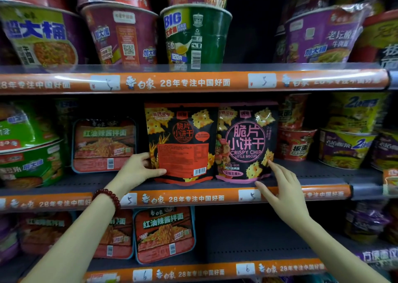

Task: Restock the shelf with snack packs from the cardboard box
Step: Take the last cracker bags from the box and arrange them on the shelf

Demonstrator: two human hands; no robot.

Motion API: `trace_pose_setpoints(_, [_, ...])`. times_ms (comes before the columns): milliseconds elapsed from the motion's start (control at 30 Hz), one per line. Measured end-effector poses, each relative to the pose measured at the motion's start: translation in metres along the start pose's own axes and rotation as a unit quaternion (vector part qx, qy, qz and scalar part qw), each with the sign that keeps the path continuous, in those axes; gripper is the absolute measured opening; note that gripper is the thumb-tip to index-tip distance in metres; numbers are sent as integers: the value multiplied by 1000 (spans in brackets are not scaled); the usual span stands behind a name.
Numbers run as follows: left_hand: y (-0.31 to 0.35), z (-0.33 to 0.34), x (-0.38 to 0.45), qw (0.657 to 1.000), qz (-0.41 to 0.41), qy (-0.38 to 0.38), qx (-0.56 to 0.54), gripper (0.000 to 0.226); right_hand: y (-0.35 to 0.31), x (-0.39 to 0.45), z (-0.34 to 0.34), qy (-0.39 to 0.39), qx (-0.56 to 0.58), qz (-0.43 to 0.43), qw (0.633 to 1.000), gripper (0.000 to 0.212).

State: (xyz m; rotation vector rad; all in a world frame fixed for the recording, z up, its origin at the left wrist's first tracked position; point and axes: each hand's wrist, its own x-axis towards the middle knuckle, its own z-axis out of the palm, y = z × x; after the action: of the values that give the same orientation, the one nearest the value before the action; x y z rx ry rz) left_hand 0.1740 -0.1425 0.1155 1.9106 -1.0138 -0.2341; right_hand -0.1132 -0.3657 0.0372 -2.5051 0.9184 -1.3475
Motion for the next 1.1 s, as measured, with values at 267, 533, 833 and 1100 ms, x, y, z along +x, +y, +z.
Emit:
trace_pose_setpoints(267, [13,8,-42,970,71,178,150,30,0,1,-17,-37,31,-12,999,53])
trace_pose_setpoints(533, [85,95,-67,975,157,62,147,15,21,-8,-62,-45,32,-17,998,30])
trace_pose_setpoints(833, [159,279,-77,932,283,-151,167,19,116,-72,-137,-81,-21,96,992,23])
trace_pose_setpoints(1100, [213,443,-91,853,357,-343,164,22,213,-154,-198,-52,-78,322,942,25])
